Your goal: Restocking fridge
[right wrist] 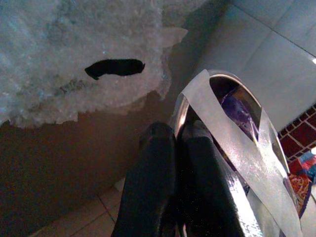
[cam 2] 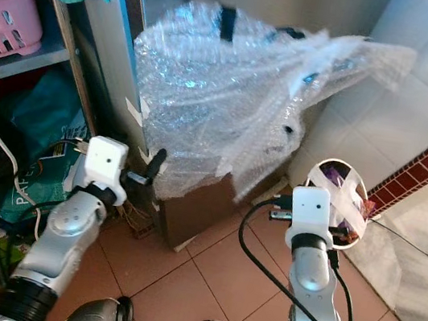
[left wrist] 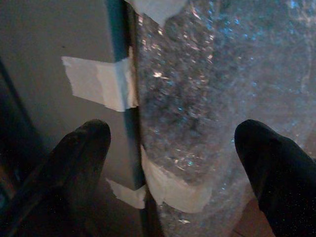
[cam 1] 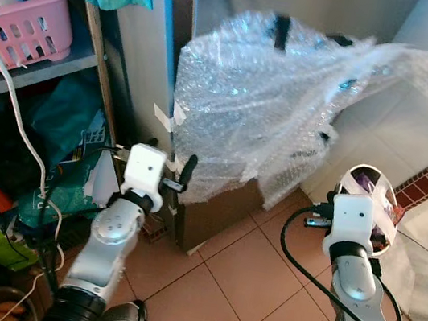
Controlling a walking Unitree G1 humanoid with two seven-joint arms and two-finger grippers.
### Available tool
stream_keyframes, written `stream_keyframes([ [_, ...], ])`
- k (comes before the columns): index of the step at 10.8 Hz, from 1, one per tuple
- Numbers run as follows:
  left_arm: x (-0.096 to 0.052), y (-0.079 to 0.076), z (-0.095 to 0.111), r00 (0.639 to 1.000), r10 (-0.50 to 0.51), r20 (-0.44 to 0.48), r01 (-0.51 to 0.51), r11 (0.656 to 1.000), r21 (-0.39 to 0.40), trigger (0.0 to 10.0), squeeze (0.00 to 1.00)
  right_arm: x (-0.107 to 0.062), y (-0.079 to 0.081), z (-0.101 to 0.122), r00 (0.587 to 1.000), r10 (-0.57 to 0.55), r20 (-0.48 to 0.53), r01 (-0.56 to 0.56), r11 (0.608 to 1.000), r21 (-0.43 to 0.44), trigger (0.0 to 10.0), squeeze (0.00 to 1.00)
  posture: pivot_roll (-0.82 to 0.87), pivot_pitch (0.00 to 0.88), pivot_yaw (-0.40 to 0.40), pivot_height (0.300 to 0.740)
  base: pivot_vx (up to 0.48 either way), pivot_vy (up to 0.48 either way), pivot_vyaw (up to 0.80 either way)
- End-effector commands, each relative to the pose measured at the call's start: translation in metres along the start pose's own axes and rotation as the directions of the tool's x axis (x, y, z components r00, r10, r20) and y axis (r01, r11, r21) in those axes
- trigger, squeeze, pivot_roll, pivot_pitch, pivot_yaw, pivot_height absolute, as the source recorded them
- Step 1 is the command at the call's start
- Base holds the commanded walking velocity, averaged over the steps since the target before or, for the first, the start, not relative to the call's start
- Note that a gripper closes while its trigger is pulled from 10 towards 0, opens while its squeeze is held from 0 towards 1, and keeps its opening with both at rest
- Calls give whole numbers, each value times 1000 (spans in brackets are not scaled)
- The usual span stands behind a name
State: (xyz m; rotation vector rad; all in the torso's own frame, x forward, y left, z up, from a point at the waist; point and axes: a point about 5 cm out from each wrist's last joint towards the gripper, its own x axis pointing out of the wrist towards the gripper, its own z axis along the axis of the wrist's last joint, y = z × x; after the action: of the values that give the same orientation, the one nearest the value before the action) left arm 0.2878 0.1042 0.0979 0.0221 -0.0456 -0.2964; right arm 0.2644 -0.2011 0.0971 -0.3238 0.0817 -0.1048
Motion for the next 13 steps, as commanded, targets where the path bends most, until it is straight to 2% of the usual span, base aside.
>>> stream_keyframes([
  [1, -1, -1, 1, 1000, 8, 9, -8, 1000, 9, 10000, 0, 1, -4, 0, 1000, -7, 5, 7, 1000, -21, 10000, 0, -49, 92, -26, 740, 0, 0, 0],
  [3, -9, 2, 9, 998, 51, 29, -51, 998, 21, 10000, 0, 3, -5, 2, 1000, -8, 14, 8, 1000, -26, 10000, 0, -51, 102, -26, 740, 0, 0, 0],
  [5, -32, 2, 18, 997, 67, 39, -68, 998, 14, 10000, 0, 0, -4, -1, 1000, -3, 3, 3, 1000, -23, 10000, 0, -28, 122, -21, 740, 0, 0, 0],
  [6, -38, 3, 18, 996, 82, 35, -82, 996, 16, 10000, 0, 0, -1, -3, 1000, 5, -4, -5, 1000, -19, 10000, 0, -17, 125, -24, 740, 0, 0, 0],
  [7, -41, 9, 14, 993, 115, 14, -115, 993, 10, 10000, 0, 3, 4, 0, 1000, 19, 0, -19, 1000, -14, 10000, 0, -13, 123, -30, 740, 0, 0, 0],
  [9, -50, 11, 14, 992, 126, -19, -127, 992, -2, 10000, 0, 5, 2, 1, 1000, 22, 0, -22, 1000, 2, 10000, 0, -11, 115, -37, 740, 0, 0, 0],
  [12, -54, 9, 9, 992, 117, -54, -118, 993, -11, 10000, 0, 2, 4, -3, 1000, 26, -14, -26, 1000, 8, 10000, 0, -11, 106, -36, 740, 0, 0, -656],
  [13, -53, 9, 9, 992, 112, -57, -114, 993, -31, 10000, 0, 1, 6, -3, 999, 29, -15, -29, 1000, 13, 10000, 0, -11, 103, -36, 740, 0, 458, -800],
])
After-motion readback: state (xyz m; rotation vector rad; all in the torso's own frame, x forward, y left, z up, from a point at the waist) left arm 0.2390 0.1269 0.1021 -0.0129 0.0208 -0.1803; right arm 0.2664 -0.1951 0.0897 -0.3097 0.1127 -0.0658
